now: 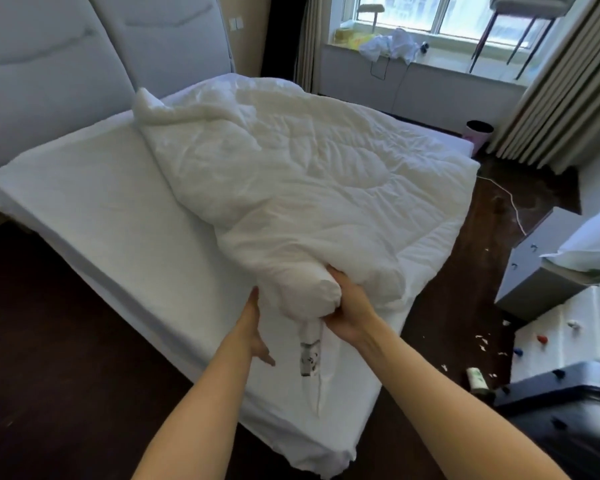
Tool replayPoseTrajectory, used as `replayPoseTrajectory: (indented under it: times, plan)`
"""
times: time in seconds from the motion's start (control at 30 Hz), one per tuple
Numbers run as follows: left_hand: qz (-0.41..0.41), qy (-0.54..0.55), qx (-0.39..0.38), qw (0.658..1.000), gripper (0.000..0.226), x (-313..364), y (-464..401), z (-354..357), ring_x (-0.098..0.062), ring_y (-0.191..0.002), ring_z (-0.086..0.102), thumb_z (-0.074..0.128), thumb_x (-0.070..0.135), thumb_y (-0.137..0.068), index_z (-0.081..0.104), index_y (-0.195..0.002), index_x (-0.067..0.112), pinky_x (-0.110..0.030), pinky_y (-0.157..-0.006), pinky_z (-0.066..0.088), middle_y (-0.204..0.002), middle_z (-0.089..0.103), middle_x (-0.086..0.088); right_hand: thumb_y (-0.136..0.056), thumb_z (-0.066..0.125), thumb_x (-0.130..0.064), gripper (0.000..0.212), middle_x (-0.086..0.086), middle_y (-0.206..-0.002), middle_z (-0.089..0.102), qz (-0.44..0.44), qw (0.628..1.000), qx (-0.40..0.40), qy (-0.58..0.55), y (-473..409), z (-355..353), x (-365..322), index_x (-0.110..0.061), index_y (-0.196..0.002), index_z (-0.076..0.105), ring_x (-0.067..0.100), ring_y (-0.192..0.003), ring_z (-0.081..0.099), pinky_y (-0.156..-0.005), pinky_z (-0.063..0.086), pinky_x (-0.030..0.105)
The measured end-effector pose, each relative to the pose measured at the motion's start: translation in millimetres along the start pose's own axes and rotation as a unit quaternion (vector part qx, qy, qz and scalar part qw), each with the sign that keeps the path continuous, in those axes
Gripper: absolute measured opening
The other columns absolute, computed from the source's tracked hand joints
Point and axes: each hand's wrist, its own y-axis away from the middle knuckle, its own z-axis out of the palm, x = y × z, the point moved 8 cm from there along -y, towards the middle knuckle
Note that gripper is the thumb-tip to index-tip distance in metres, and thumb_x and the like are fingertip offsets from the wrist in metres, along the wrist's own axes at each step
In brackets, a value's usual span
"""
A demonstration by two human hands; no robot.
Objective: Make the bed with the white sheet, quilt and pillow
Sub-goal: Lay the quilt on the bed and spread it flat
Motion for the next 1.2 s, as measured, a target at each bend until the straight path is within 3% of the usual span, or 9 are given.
replayPoseTrajectory:
  times: [0.17, 0.3, 0.4, 0.5, 0.63, 0.73, 0.87, 1.1, 1.2]
  plan:
    - [-0.062, 0.000, -0.102, 0.993, 0.125, -40.4, -27.2, 49.5, -0.038, -0.145, 0.002, 0.034, 0.096, -0.058, 0.001, -0.153, 0.022, -0.062, -0.112, -0.002, -0.158, 0.010, -0.018, -0.097, 0.044, -0.028, 0.043, 0.011, -0.095, 0.074, 0.053, 0.983, 0.015, -0.173, 22.1, -26.3, -1.9, -0.003, -0.085, 0.078, 0.025, -0.081, 0.073, -0.066, 0.060, 0.032]
    - [0.002, 0.018, -0.173, 0.985, 0.112, -30.4, -61.4, 84.7, -0.038, -0.142, 0.021, 0.035, 0.096, -0.060, 0.034, -0.146, 0.024, -0.059, -0.114, 0.012, -0.154, 0.028, -0.014, -0.102, 0.037, -0.028, 0.051, 0.015, -0.093, 0.073, 0.048, 0.980, 0.018, -0.192, 29.5, -29.1, -4.8, 0.000, -0.086, 0.076, 0.028, -0.078, 0.073, -0.062, 0.060, 0.034]
    - [0.077, 0.060, -0.171, 0.980, 0.052, -10.8, -38.4, 102.8, -0.026, -0.082, 0.066, 0.043, 0.056, -0.094, 0.068, -0.102, 0.011, -0.036, -0.069, 0.056, -0.094, 0.069, -0.017, -0.103, 0.037, -0.029, 0.048, 0.014, -0.098, 0.072, 0.035, 0.983, 0.035, -0.179, 33.0, -40.7, -17.6, -0.001, -0.093, 0.075, 0.028, -0.082, 0.072, -0.068, 0.060, 0.035]
    - [0.129, 0.014, -0.097, 0.987, 0.025, 4.5, -30.0, 89.3, -0.015, -0.050, 0.040, 0.045, 0.002, -0.096, 0.054, -0.073, 0.005, -0.023, -0.049, 0.048, -0.049, 0.049, -0.006, -0.102, 0.037, -0.027, 0.049, 0.011, -0.093, 0.074, 0.021, 0.989, 0.050, -0.137, 36.2, -54.1, -31.4, -0.005, -0.086, 0.078, 0.024, -0.079, 0.072, -0.067, 0.060, 0.032]
    - [0.204, -0.158, -0.013, 0.966, 0.027, 22.7, -25.0, 40.6, -0.014, -0.055, 0.040, 0.042, 0.004, -0.098, 0.050, -0.073, 0.008, -0.019, -0.051, 0.043, -0.066, 0.047, -0.008, -0.096, 0.049, -0.037, 0.032, 0.004, -0.107, 0.069, -0.001, 0.996, 0.090, 0.023, 30.9, -69.8, -46.9, -0.017, -0.112, 0.070, 0.018, -0.089, 0.067, -0.066, 0.059, 0.029]
    - [0.268, -0.236, 0.064, 0.932, 0.026, 51.4, -4.9, -22.9, -0.022, -0.063, 0.048, 0.046, 0.012, -0.097, 0.059, -0.077, 0.002, -0.030, -0.064, 0.046, -0.073, 0.053, -0.012, -0.084, 0.067, -0.044, 0.057, 0.006, -0.121, 0.061, -0.017, 0.961, 0.199, 0.191, 25.3, -103.3, -54.1, -0.018, -0.132, 0.051, 0.019, -0.096, 0.061, -0.064, 0.058, 0.030]
    - [0.378, -0.357, 0.137, 0.843, 0.035, 80.3, 71.4, -75.8, -0.021, -0.063, 0.047, 0.048, 0.019, -0.096, 0.060, -0.065, 0.007, -0.031, -0.067, 0.035, -0.065, 0.054, -0.009, -0.079, 0.075, -0.033, 0.075, 0.011, -0.129, 0.052, -0.025, 0.937, 0.246, 0.245, 24.4, -130.2, -51.0, -0.008, -0.139, 0.038, 0.027, -0.109, 0.056, -0.090, 0.053, 0.043]
    - [0.360, -0.511, 0.052, 0.779, 0.033, -3.4, 148.0, -45.6, -0.021, -0.066, 0.056, 0.047, 0.020, -0.094, 0.067, -0.091, -0.007, -0.031, -0.064, 0.046, -0.080, 0.066, -0.012, -0.082, 0.063, 0.000, 0.053, 0.015, -0.124, 0.056, -0.129, 0.933, 0.237, 0.237, 57.2, -135.3, -80.2, -0.001, -0.132, 0.046, 0.029, -0.108, 0.056, -0.080, 0.050, 0.035]
    - [0.327, -0.607, 0.002, 0.724, 0.032, -67.7, 146.3, -4.3, -0.023, -0.083, 0.063, 0.047, 0.024, -0.093, 0.069, -0.093, 0.001, -0.035, -0.076, 0.049, -0.092, 0.069, -0.008, -0.084, 0.067, -0.011, 0.055, 0.015, -0.126, 0.054, -0.126, 0.882, 0.311, 0.331, 80.2, -179.0, -98.3, 0.001, -0.133, 0.045, 0.030, -0.113, 0.053, -0.085, 0.046, 0.031]
